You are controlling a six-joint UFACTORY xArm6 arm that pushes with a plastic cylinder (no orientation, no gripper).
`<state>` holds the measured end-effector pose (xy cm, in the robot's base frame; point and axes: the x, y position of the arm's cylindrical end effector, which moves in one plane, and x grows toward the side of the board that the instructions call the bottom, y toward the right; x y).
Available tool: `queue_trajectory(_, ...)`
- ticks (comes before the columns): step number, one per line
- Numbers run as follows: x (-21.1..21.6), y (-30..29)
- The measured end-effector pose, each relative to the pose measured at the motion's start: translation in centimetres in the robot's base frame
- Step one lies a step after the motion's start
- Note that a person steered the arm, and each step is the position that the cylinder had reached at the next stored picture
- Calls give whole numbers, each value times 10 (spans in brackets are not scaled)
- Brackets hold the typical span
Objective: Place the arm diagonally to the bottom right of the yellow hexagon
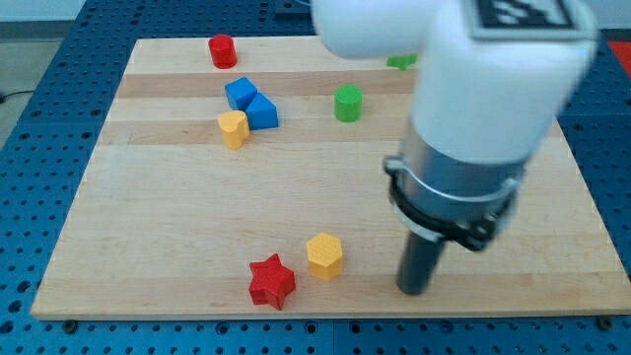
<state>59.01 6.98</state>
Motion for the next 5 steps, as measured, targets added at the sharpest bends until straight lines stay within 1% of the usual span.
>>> queue_trajectory(1,-33,-39)
queue_trajectory(2,-17,-1)
queue_trajectory(3,25,26)
queue_trajectory(4,27,-22)
queue_trajectory(5,5,-92)
